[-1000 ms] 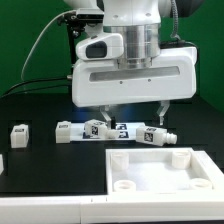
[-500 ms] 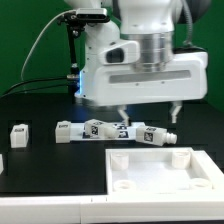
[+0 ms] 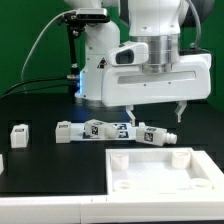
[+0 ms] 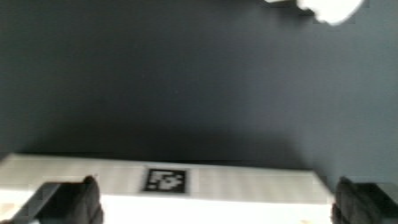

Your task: Assemble square table

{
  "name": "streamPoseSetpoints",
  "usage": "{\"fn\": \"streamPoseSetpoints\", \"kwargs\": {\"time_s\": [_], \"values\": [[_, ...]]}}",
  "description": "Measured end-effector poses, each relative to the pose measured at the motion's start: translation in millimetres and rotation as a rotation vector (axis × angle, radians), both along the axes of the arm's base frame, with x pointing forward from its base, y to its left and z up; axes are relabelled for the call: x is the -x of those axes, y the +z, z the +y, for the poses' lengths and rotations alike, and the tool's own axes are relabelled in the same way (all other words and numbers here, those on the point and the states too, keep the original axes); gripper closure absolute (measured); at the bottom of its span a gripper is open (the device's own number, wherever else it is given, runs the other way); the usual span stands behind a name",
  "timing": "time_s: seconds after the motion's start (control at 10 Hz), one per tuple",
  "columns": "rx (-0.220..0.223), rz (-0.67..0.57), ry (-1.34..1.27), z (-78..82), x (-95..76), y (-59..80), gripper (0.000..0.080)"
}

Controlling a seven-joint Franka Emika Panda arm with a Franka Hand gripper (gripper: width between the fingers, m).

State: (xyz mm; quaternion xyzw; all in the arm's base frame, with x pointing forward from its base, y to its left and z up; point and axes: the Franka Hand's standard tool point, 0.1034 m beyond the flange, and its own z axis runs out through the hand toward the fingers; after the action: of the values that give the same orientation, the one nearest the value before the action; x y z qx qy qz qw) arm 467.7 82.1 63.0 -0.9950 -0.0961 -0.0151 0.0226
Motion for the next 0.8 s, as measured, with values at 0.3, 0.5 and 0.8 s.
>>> {"fn": "streamPoseSetpoints", "kwargs": {"time_s": [0.3, 0.5, 0.8], "values": [[0.002, -0.088, 0.121, 6.7, 29.3, -2.9, 0.0150], [0.002, -0.068, 0.125, 7.2, 33.0, -5.1, 0.0150], [0.016, -0.075, 0.268, 12.7, 38.9, -8.9, 0.0150]]}}
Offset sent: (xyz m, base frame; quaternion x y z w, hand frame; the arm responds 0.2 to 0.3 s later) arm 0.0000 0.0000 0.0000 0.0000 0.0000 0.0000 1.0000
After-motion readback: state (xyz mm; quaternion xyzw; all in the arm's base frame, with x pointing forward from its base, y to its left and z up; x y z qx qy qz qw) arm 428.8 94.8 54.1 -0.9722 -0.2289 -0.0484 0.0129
